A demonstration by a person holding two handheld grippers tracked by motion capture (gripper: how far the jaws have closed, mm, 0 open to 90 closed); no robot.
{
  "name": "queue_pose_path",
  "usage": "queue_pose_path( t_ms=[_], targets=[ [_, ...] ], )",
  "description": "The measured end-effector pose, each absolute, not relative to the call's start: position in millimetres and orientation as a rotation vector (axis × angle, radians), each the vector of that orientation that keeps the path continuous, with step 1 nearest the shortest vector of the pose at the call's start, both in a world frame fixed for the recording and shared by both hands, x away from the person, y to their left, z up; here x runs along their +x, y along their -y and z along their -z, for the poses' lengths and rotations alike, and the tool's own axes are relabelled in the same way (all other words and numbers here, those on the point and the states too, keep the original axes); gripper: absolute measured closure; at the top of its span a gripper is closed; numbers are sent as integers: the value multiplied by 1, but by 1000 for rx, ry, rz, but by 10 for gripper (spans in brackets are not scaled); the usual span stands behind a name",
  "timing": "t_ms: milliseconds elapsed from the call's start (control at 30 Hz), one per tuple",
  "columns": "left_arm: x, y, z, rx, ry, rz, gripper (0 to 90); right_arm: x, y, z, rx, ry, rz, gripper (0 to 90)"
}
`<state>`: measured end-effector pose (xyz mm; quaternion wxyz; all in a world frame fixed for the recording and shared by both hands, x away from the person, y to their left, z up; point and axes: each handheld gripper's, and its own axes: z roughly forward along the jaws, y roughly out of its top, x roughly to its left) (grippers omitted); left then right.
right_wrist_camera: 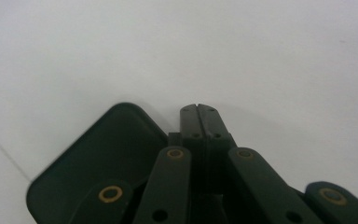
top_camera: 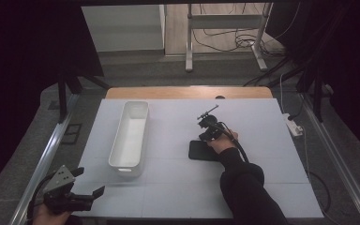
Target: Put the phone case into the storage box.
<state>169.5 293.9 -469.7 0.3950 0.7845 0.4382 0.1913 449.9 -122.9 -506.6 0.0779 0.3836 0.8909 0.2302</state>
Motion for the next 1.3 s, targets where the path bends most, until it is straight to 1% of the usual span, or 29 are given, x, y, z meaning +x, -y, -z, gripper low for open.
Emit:
queue_pose_path(
  t_ms=[400, 1300],
  targets=[
    [169, -294, 470, 1991, -1111, -486, 9, 430, 103, 505, 1062, -2735, -691, 891],
    [169, -293, 470, 1997, -1108, -488, 10, 382, 110, 506, 993, -2815, -687, 889]
  ],
)
